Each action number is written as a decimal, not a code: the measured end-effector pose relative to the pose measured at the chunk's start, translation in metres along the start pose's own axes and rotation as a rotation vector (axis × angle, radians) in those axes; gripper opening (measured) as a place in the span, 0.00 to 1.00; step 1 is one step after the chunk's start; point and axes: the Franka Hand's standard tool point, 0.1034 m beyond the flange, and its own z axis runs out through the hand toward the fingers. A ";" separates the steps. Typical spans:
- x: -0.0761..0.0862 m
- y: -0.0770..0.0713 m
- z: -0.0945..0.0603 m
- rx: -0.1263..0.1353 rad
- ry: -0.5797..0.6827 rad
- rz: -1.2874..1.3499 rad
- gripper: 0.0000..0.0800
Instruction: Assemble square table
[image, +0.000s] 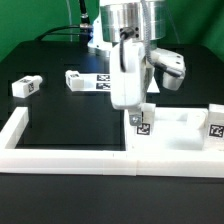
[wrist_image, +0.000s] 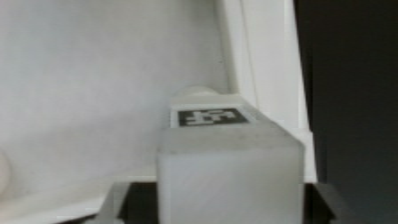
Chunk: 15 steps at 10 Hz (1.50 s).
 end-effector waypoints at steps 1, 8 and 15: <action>0.000 0.000 0.000 -0.001 0.001 0.064 0.37; -0.013 0.008 0.003 0.019 0.022 -0.138 0.64; -0.011 0.009 0.005 -0.023 0.076 -1.026 0.81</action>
Offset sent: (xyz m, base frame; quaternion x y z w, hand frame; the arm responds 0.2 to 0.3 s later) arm -0.0097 0.0161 -0.0037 0.0662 -0.1034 0.3418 0.9317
